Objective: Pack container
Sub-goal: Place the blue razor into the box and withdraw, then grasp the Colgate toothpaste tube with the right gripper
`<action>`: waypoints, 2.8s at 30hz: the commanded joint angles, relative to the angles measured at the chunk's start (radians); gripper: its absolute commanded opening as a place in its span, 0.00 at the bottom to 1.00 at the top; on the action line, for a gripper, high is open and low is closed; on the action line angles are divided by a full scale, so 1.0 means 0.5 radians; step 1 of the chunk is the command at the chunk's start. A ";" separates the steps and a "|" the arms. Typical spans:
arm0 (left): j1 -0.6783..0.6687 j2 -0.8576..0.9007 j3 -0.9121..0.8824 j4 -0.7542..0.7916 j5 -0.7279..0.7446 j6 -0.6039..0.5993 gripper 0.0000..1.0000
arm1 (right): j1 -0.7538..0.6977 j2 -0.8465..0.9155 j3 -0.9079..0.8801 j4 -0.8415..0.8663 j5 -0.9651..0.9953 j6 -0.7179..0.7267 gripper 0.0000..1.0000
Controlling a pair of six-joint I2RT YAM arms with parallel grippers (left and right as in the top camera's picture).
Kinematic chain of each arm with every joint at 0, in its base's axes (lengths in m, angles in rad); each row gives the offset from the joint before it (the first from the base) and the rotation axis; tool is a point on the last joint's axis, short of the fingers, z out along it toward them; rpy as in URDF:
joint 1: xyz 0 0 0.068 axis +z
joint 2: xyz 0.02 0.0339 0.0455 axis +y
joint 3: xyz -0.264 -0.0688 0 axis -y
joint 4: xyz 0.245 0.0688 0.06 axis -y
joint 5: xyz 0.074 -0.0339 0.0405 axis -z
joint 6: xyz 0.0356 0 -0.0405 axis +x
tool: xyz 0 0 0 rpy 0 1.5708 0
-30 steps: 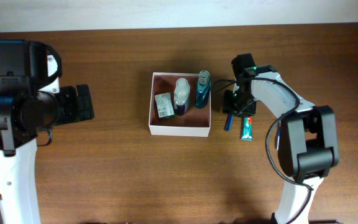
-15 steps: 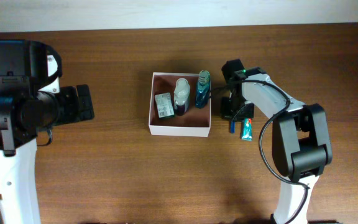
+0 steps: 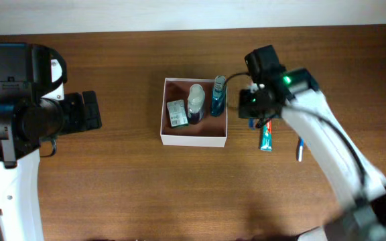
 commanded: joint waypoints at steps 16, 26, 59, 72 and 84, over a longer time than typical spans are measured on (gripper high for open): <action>0.003 0.001 -0.003 0.002 0.000 0.018 1.00 | 0.717 0.307 0.017 0.508 0.005 -1.730 0.04; 0.003 0.001 -0.003 0.002 0.000 0.018 1.00 | 0.689 0.384 0.047 0.525 0.144 -1.669 0.46; 0.003 0.001 -0.003 0.002 0.000 0.018 1.00 | -0.500 0.246 -0.591 0.510 -0.057 -0.024 0.63; 0.003 0.001 -0.003 0.002 0.000 0.018 1.00 | -0.496 0.594 -0.591 0.751 -0.027 -0.080 0.41; 0.003 0.001 -0.003 0.002 0.000 0.018 1.00 | -0.494 0.610 -0.539 0.550 -0.013 -0.130 0.04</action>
